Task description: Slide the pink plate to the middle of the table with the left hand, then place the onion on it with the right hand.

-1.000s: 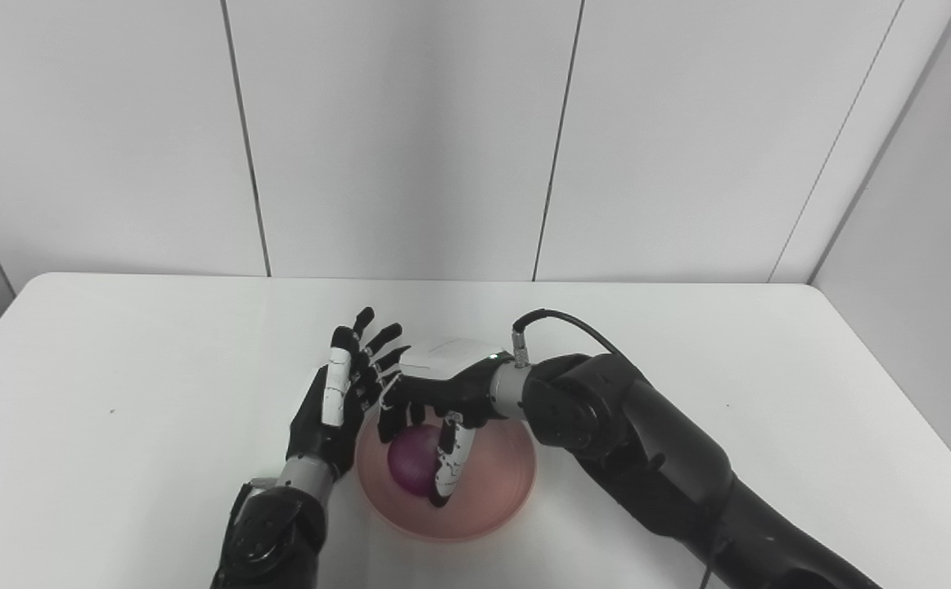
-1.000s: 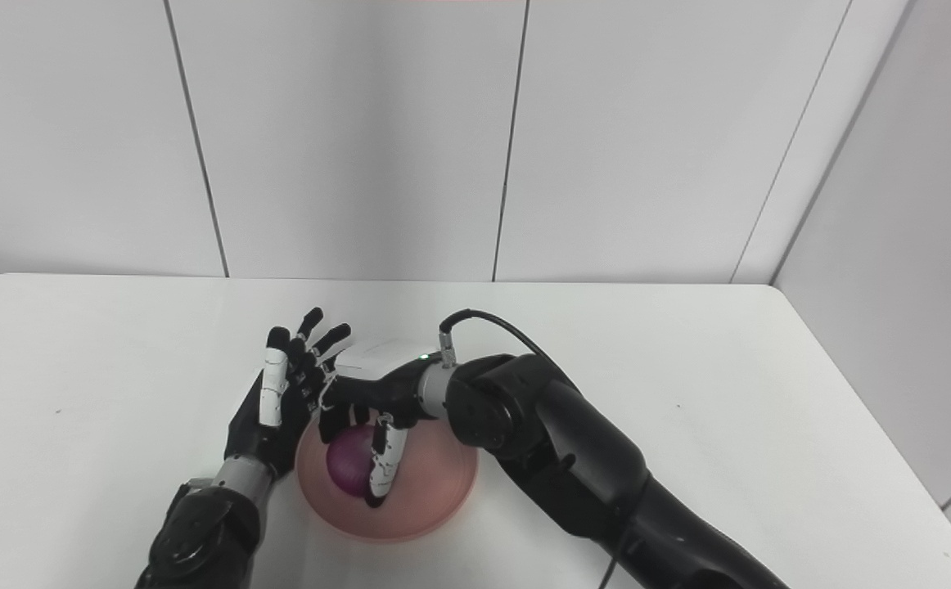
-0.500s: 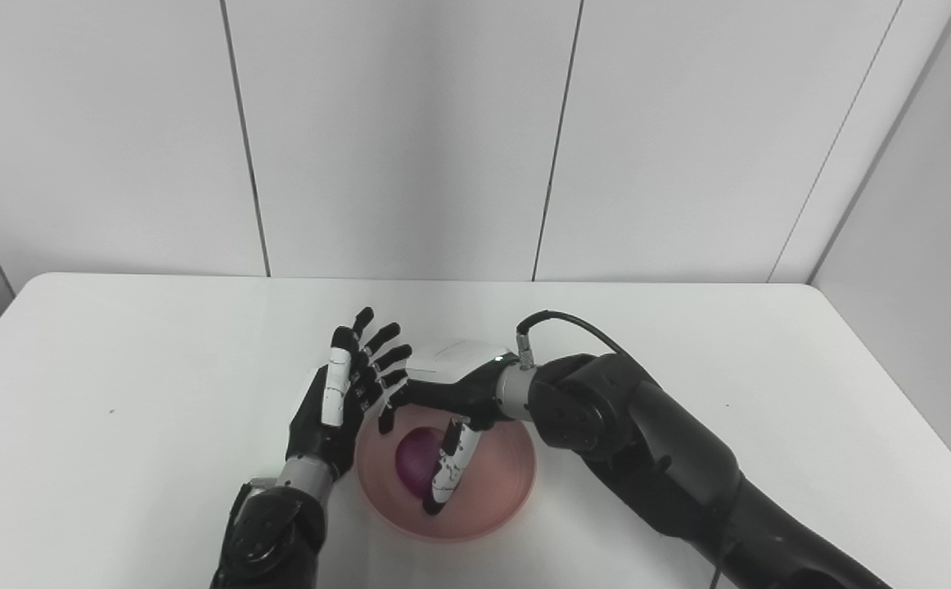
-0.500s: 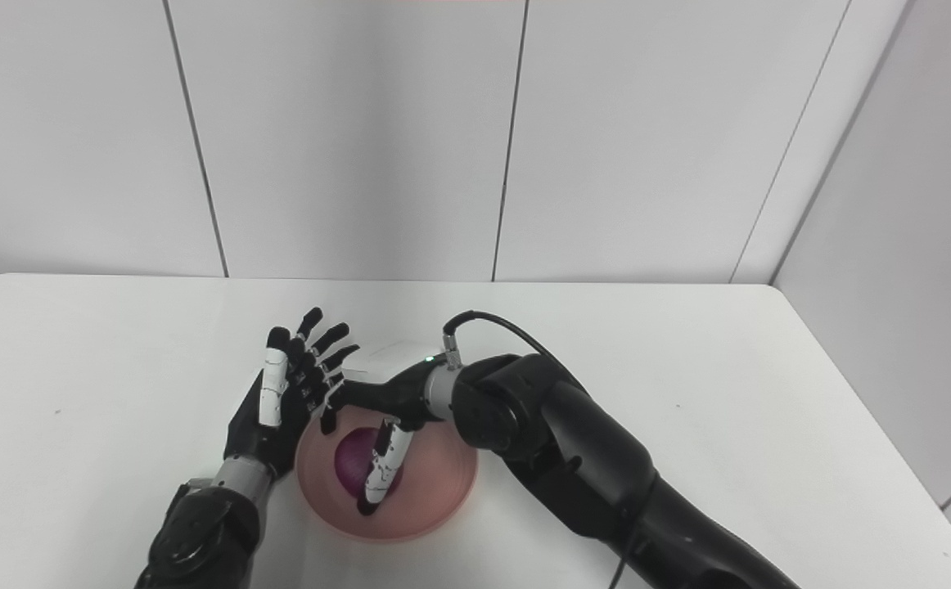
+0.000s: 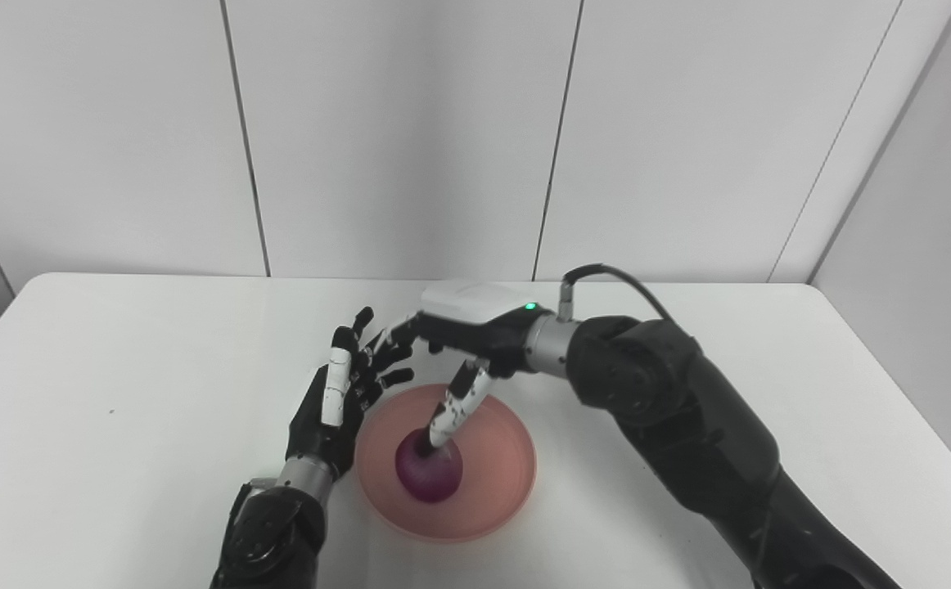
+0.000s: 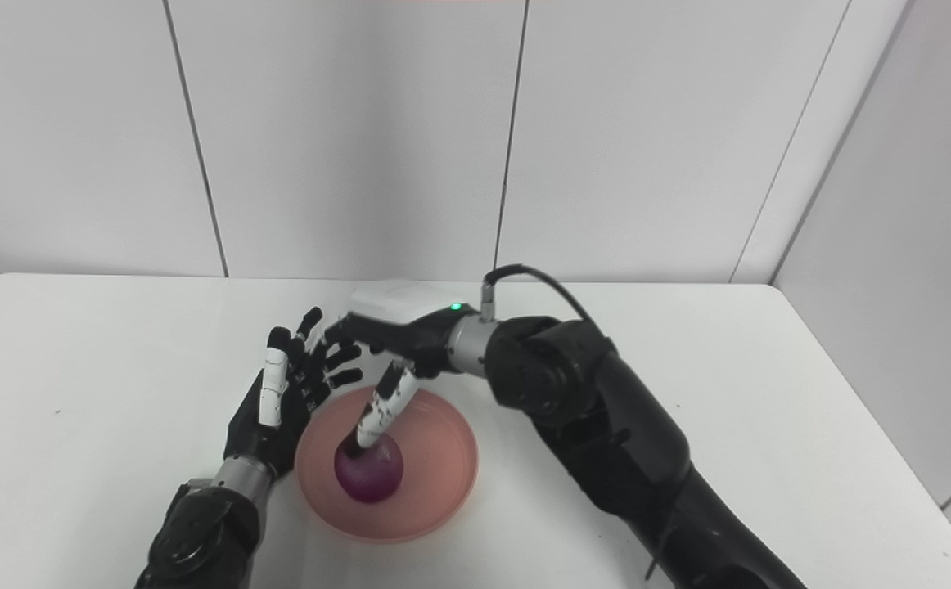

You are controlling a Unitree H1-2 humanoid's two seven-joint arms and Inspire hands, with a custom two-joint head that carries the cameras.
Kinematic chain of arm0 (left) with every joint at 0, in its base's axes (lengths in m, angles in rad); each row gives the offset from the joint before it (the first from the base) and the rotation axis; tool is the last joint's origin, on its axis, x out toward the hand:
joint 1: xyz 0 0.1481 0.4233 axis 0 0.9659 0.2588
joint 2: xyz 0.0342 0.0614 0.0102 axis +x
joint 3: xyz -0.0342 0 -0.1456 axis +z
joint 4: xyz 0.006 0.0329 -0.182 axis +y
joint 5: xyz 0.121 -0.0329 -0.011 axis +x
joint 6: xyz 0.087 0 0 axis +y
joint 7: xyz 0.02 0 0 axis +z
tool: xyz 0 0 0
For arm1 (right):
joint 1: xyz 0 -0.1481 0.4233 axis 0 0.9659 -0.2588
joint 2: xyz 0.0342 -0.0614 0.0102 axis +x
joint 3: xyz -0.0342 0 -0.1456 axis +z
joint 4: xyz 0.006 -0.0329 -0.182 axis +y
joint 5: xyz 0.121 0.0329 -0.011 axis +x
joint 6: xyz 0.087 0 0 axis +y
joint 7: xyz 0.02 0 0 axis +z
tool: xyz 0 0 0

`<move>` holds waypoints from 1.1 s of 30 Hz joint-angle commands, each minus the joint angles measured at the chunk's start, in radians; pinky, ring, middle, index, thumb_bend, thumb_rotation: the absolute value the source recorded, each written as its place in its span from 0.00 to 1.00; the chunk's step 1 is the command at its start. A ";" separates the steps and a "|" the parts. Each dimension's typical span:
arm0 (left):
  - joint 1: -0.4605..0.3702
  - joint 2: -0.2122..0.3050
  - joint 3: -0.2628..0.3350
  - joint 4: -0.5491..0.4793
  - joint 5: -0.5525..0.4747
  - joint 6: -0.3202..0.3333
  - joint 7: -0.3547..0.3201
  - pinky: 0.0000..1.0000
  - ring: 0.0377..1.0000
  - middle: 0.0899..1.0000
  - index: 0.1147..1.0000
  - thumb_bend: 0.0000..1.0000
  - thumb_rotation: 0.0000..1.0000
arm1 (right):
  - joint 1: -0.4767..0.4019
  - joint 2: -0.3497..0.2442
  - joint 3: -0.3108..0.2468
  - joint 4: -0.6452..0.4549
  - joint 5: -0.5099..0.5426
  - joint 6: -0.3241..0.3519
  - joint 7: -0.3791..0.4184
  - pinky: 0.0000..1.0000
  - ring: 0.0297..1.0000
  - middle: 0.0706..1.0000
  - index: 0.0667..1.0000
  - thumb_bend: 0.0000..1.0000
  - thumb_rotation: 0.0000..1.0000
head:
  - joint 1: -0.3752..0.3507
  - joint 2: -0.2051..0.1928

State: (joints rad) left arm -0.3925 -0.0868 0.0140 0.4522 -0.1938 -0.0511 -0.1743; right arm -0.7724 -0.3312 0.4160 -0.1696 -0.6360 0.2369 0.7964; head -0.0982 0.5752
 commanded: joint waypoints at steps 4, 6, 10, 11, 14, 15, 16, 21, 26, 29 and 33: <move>0.048 -0.005 0.003 0.052 0.003 0.045 0.015 0.71 0.80 0.87 0.97 0.93 0.94 | 0.039 0.046 -0.124 -0.046 -0.040 -0.011 -0.267 0.60 0.70 0.74 0.72 0.96 0.55 | -0.003 0.001; 0.050 -0.006 0.003 0.047 0.004 0.047 0.016 0.71 0.80 0.87 0.97 0.93 0.94 | 0.080 0.087 -0.179 -0.023 -0.002 0.006 -0.343 0.63 0.75 0.78 0.77 0.89 0.70 | -0.004 0.001; 0.049 -0.004 0.002 0.048 0.005 0.044 0.014 0.71 0.80 0.87 0.97 0.93 0.94 | 0.152 0.215 -0.364 0.076 0.255 0.059 -0.422 0.76 0.83 0.83 0.80 0.91 0.87 | -0.002 0.002; 0.049 -0.003 0.002 0.049 0.005 0.044 0.013 0.71 0.80 0.87 0.97 0.93 0.94 | 0.163 0.242 -0.408 0.105 0.321 0.071 -0.431 0.83 0.86 0.85 0.81 0.92 0.92 | -0.002 0.002; 0.049 -0.003 0.004 0.047 0.003 0.046 0.013 0.72 0.80 0.87 0.98 0.93 0.94 | 0.183 0.291 -0.496 0.174 0.464 0.101 -0.449 0.92 0.92 0.89 0.86 0.95 0.99 | -0.003 0.003; 0.050 -0.003 0.004 0.045 0.002 0.047 0.013 0.72 0.80 0.87 0.98 0.93 0.94 | 0.193 0.309 -0.526 0.196 0.504 0.111 -0.469 0.92 0.92 0.89 0.87 0.95 1.00 | -0.003 0.003; 0.050 -0.003 0.005 0.044 0.001 0.047 0.013 0.72 0.80 0.87 0.97 0.92 0.93 | 0.204 0.325 -0.551 0.215 0.540 0.119 -0.489 0.91 0.91 0.88 0.87 0.96 1.00 | -0.003 0.003; 0.050 -0.004 0.004 0.045 0.001 0.047 0.013 0.73 0.80 0.87 0.97 0.93 0.93 | 0.253 0.361 -0.589 0.288 0.641 0.099 -0.548 0.92 0.89 0.87 0.85 0.95 1.00 | -0.001 0.003; 0.049 -0.002 0.002 0.049 0.006 0.043 0.013 0.72 0.80 0.87 0.97 0.93 0.94 | 0.299 0.357 -0.554 0.365 0.664 0.019 -0.581 0.96 0.91 0.88 0.87 0.91 1.00 | 0.001 0.003; 0.051 -0.001 0.000 0.038 0.009 0.048 0.017 0.71 0.80 0.87 0.98 0.92 0.94 | 0.321 0.344 -0.524 0.405 0.663 -0.021 -0.587 0.97 0.92 0.89 0.87 0.93 1.00 | 0.000 0.004; 0.050 -0.002 0.000 0.039 0.011 0.046 0.019 0.71 0.80 0.87 0.98 0.92 0.94 | 0.338 0.336 -0.514 0.427 0.707 -0.029 -0.577 0.96 0.92 0.88 0.87 0.88 1.00 | 0.002 0.004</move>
State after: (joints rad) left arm -0.3893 -0.0862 0.0170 0.4480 -0.1923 -0.0513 -0.1701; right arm -0.4259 0.0072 -0.1069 0.2603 0.0511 0.2379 0.2082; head -0.0967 0.5783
